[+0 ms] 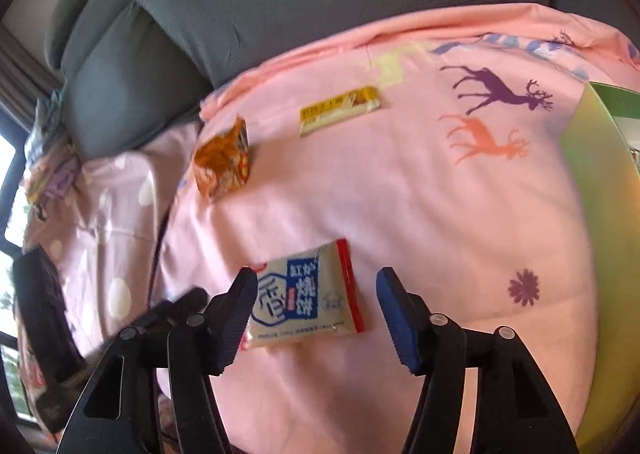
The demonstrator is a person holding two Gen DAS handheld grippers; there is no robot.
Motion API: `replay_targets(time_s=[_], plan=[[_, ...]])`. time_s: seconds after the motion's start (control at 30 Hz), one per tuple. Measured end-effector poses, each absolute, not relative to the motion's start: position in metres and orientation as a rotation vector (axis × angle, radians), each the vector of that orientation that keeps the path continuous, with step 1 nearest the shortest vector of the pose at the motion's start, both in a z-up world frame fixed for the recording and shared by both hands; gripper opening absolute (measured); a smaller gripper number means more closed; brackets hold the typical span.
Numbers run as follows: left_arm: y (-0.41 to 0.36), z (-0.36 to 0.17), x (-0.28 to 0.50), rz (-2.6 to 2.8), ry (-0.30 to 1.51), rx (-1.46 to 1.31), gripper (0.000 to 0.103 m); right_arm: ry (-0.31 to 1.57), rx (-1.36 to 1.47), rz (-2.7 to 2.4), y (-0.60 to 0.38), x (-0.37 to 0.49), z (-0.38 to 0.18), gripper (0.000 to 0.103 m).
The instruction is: Organize snacks
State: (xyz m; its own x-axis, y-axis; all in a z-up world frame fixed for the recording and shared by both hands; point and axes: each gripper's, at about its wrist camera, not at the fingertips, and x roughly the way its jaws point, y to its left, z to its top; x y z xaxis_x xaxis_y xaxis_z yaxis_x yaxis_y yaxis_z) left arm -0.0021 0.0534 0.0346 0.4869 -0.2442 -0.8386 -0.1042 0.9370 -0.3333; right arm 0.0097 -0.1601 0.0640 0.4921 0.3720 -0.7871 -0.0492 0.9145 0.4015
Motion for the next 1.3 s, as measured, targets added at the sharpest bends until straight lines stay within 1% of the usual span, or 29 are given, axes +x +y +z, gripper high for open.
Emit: replay_targets(time_s=[0.07,0.1,0.13,0.2,0.3,0.37,0.4,0.43,0.47,0.53,0.6,0.63,0.73,0.83,1.3], plan=[[0.043,0.032,-0.002,-0.129,1.076,-0.355,0.087,1.016,0.381,0.297,-0.165,0.011,0.064,0.063],[0.039,0.03,-0.002,-0.145,1.081,-0.355,0.085,1.015,0.398,0.31,-0.166,0.012,0.062,0.063],[0.033,0.028,-0.001,-0.168,1.088,-0.357,0.081,1.017,0.41,0.318,-0.167,0.013,0.061,0.063],[0.025,0.023,-0.001,-0.198,1.104,-0.362,0.078,1.02,0.417,0.33,-0.164,0.016,0.057,0.063],[0.015,0.015,0.001,-0.226,1.128,-0.365,0.066,1.041,0.411,0.342,-0.155,0.021,0.047,0.063],[0.009,0.014,0.0,-0.208,1.105,-0.333,0.061,1.068,0.401,0.345,-0.149,0.025,0.039,0.063],[0.006,0.015,0.0,-0.206,1.093,-0.313,0.051,1.087,0.397,0.339,-0.147,0.026,0.034,0.063],[0.003,0.014,0.0,-0.217,1.093,-0.303,0.043,1.106,0.396,0.329,-0.146,0.028,0.029,0.063],[0.001,0.013,0.0,-0.231,1.094,-0.306,0.04,1.129,0.395,0.317,-0.145,0.029,0.024,0.063],[-0.001,0.012,0.0,-0.237,1.085,-0.306,0.039,1.159,0.394,0.309,-0.143,0.031,0.015,0.063],[-0.001,0.013,0.001,-0.244,1.079,-0.301,0.038,1.145,0.398,0.301,-0.142,0.03,0.015,0.063],[-0.001,0.013,0.001,-0.255,1.077,-0.31,0.034,1.145,0.392,0.305,-0.141,0.029,0.015,0.063],[-0.003,0.013,0.003,-0.289,1.076,-0.329,0.029,1.147,0.412,0.345,-0.139,0.026,0.016,0.063],[-0.005,0.02,-0.001,-0.28,1.037,-0.29,0.029,1.142,0.42,0.386,-0.134,0.022,0.021,0.063],[-0.005,0.073,-0.025,-0.417,0.794,-0.323,0.028,0.908,0.326,0.36,-0.137,-0.016,0.091,0.063]])
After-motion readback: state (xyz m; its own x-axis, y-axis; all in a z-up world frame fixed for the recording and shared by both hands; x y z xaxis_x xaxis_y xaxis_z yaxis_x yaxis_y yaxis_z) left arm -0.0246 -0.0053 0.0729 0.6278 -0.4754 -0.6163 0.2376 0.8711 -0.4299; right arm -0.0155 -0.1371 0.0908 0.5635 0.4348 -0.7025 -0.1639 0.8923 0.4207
